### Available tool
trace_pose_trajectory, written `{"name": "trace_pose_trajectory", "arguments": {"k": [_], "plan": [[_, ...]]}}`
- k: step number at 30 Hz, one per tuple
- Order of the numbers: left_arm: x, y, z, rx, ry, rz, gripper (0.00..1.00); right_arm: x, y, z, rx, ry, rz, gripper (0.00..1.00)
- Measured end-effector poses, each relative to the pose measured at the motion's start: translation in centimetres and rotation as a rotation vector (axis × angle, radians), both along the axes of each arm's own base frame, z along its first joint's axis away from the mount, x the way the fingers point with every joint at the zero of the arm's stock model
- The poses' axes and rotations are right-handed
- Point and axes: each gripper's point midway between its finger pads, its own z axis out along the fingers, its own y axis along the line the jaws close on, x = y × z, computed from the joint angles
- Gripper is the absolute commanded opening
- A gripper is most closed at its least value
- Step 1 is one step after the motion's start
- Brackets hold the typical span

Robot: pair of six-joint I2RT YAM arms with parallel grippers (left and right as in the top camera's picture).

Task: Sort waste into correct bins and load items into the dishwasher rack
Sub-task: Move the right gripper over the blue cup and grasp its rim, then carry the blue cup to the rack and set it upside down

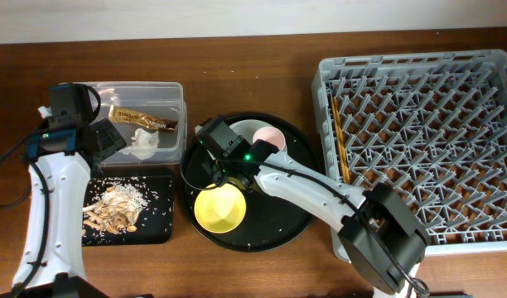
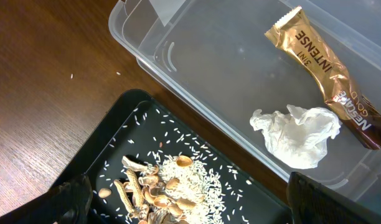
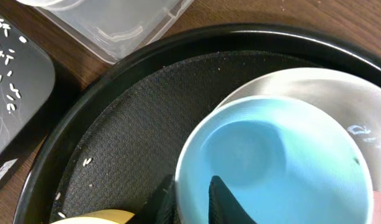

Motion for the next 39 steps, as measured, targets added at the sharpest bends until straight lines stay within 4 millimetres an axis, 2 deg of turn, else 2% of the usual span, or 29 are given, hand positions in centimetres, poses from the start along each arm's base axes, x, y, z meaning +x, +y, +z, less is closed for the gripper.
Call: {"name": "trace_pose_trajectory", "arguments": {"k": [2, 8, 10, 11, 12, 13, 15, 18, 20, 23, 24, 25, 26, 28, 31, 33, 36, 39], "plan": [[0.0, 0.0, 0.0, 0.0, 0.0, 0.0, 0.99, -0.1, -0.1, -0.2, -0.005, 0.005, 0.0, 0.08], [0.0, 0.0, 0.0, 0.0, 0.0, 0.0, 0.99, 0.0, 0.0, -0.1, -0.016, -0.006, 0.026, 0.04], [0.0, 0.0, 0.0, 0.0, 0.0, 0.0, 0.99, 0.0, 0.0, 0.4, -0.009, -0.016, 0.029, 0.04], [0.0, 0.0, 0.0, 0.0, 0.0, 0.0, 0.99, 0.0, 0.0, 1.5, 0.004, -0.03, 0.03, 0.04], [0.0, 0.0, 0.0, 0.0, 0.0, 0.0, 0.99, 0.1, 0.1, 3.2, 0.031, -0.056, 0.031, 0.04], [0.0, 0.0, 0.0, 0.0, 0.0, 0.0, 0.99, 0.1, 0.1, 7.3, 0.09, -0.116, 0.032, 0.04], [0.0, 0.0, 0.0, 0.0, 0.0, 0.0, 0.99, -0.5, -0.6, 12.6, 0.158, -0.184, 0.032, 0.04], [0.0, 0.0, 0.0, 0.0, 0.0, 0.0, 0.99, -2.2, -2.4, 19.0, 0.239, -0.263, 0.031, 0.04], [0.0, 0.0, 0.0, 0.0, 0.0, 0.0, 0.99, -3.3, -4.2, 21.9, 0.268, -0.296, 0.023, 0.04], [0.0, 0.0, 0.0, 0.0, 0.0, 0.0, 0.99, -3.3, -7.8, 23.1, 0.291, -0.256, -0.014, 0.04], [0.0, 0.0, 0.0, 0.0, 0.0, 0.0, 0.99, -2.6, -10.2, 24.0, 0.331, -0.24, -0.047, 0.04], [0.0, 0.0, 0.0, 0.0, 0.0, 0.0, 1.0, -2.2, -11.7, 24.5, 0.374, -0.218, -0.054, 0.04], [0.0, 0.0, 0.0, 0.0, 0.0, 0.0, 0.99, -2.1, -12.9, 24.7, 0.422, -0.174, -0.039, 0.04], [0.0, 0.0, 0.0, 0.0, 0.0, 0.0, 0.99, -0.8, -16.9, 24.6, 0.506, -0.107, -0.062, 0.04], [0.0, 0.0, 0.0, 0.0, -0.001, 0.0, 0.99, -0.2, -20.8, 25.3, 0.664, -0.053, -0.016, 0.04], [0.0, 0.0, 0.0, 0.0, 0.0, 0.0, 0.99, 0.1, -22.5, 25.8, 0.8, -0.021, 0.048, 0.04], [0.0, 0.0, 0.0, 0.0, 0.0, 0.0, 1.0, 1.6, -24.5, 24.7, 0.947, 0.04, 0.086, 0.04], [0.0, 0.0, 0.0, 0.0, 0.0, 0.0, 0.99, 4.2, -25.7, 20.9, 1.055, 0.132, 0.084, 0.04]]}}
